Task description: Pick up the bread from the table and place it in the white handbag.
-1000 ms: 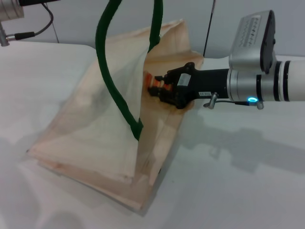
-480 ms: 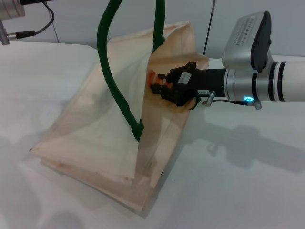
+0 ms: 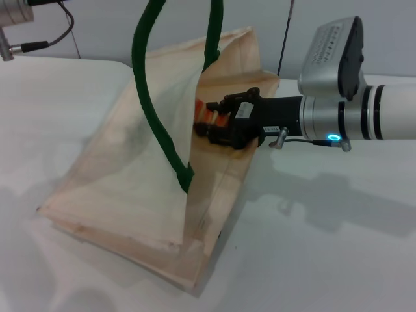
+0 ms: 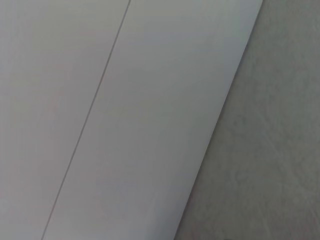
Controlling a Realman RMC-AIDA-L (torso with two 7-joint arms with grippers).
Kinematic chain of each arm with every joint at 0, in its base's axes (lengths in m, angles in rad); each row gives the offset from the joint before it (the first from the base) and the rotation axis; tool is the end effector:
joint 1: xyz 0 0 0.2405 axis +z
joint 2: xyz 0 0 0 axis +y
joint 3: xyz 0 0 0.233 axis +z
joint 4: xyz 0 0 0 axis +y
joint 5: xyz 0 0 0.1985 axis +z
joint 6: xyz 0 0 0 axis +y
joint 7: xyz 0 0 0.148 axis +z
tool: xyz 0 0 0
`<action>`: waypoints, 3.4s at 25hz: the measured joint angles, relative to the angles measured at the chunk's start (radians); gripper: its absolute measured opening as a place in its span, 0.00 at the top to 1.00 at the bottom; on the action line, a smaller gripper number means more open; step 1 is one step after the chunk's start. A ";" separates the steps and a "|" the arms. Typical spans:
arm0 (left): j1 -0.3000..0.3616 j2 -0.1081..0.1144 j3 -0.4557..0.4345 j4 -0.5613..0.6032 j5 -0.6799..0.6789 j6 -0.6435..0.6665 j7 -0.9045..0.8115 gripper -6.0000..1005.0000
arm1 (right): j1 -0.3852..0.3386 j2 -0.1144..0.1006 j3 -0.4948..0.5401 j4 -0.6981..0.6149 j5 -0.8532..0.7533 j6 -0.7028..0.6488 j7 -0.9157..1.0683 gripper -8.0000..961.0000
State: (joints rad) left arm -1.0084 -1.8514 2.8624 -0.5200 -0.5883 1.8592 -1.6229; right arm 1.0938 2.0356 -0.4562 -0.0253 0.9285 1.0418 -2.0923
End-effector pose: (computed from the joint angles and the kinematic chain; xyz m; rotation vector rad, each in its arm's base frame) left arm -0.1489 0.3909 0.1202 -2.6088 -0.7001 -1.1629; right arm 0.1320 0.3887 -0.0834 -2.8184 0.2397 0.4758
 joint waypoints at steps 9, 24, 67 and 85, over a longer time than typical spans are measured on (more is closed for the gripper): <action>0.004 0.000 0.000 0.000 -0.001 0.000 0.000 0.87 | 0.000 -0.001 -0.001 0.002 -0.001 -0.021 0.004 0.27; 0.024 0.001 0.000 0.000 -0.004 -0.061 -0.002 0.87 | -0.180 -0.016 -0.002 -0.183 0.000 0.037 0.134 0.07; 0.264 -0.181 -0.019 0.231 -0.533 -0.235 0.941 0.17 | -0.407 -0.005 0.031 -0.080 0.882 0.021 -0.426 0.07; 0.340 -0.180 -0.065 0.538 -0.804 -0.464 1.170 0.18 | -0.431 0.000 0.033 0.033 1.159 0.093 -0.639 0.07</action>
State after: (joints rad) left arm -0.6682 -2.0316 2.7978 0.0178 -1.3925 1.3952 -0.4526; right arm 0.6626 2.0355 -0.4233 0.0072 2.0875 1.1345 -2.7316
